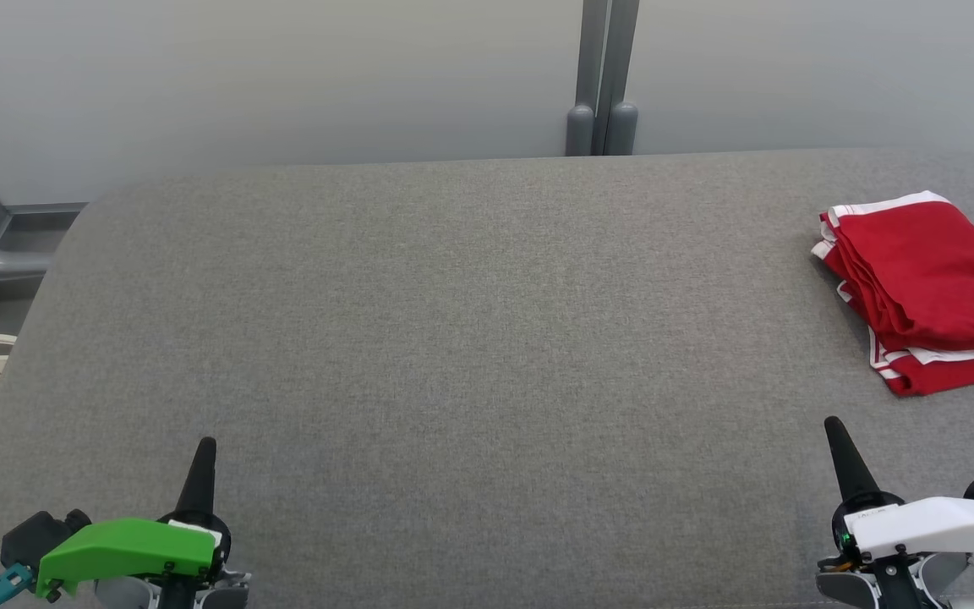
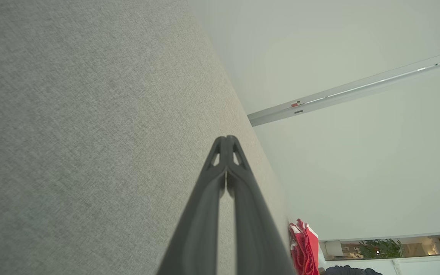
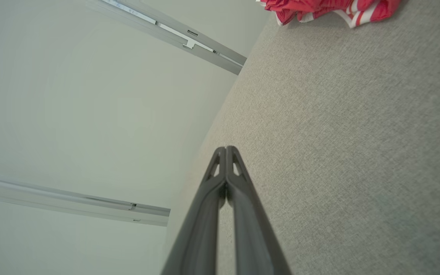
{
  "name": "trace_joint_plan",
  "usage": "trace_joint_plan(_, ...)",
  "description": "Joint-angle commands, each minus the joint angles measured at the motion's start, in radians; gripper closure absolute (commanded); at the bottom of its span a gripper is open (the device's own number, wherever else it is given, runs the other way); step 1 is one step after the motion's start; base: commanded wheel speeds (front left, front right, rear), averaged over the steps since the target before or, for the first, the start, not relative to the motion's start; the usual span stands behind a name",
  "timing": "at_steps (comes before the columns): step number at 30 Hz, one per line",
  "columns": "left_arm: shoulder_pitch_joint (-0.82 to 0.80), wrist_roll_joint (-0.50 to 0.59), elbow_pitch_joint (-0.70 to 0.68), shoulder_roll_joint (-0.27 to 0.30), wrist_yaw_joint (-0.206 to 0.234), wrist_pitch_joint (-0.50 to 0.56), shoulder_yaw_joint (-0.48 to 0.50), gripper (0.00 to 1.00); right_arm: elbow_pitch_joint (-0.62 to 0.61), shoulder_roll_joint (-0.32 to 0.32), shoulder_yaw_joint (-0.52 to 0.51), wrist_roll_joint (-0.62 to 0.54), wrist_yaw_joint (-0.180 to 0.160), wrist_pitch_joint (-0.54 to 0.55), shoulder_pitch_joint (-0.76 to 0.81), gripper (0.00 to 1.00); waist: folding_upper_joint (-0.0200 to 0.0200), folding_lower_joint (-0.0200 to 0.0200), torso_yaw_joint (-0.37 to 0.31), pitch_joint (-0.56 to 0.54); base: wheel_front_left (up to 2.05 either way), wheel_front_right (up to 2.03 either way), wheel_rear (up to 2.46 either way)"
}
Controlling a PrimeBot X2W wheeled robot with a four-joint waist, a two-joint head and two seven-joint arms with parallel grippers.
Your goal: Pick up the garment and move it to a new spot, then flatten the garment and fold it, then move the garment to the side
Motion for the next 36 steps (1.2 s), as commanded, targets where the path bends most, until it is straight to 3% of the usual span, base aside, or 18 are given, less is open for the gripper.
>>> trace_joint_plan(1,-0.026,-0.027,-0.009,0.0,-0.011,0.008,0.013,1.0,-0.016,-0.006,-0.004,0.03,0.0,0.002,-0.003,1.0,0.0,0.0,0.0,0.001,0.0,0.0,0.0)
trace_joint_plan(36,-0.068,-0.246,-0.012,-0.045,-0.072,0.09,0.089,1.0,-0.059,-0.008,-0.022,0.347,0.0,0.032,0.0,1.0,0.0,0.0,-0.011,0.016,0.0,0.0,0.0)
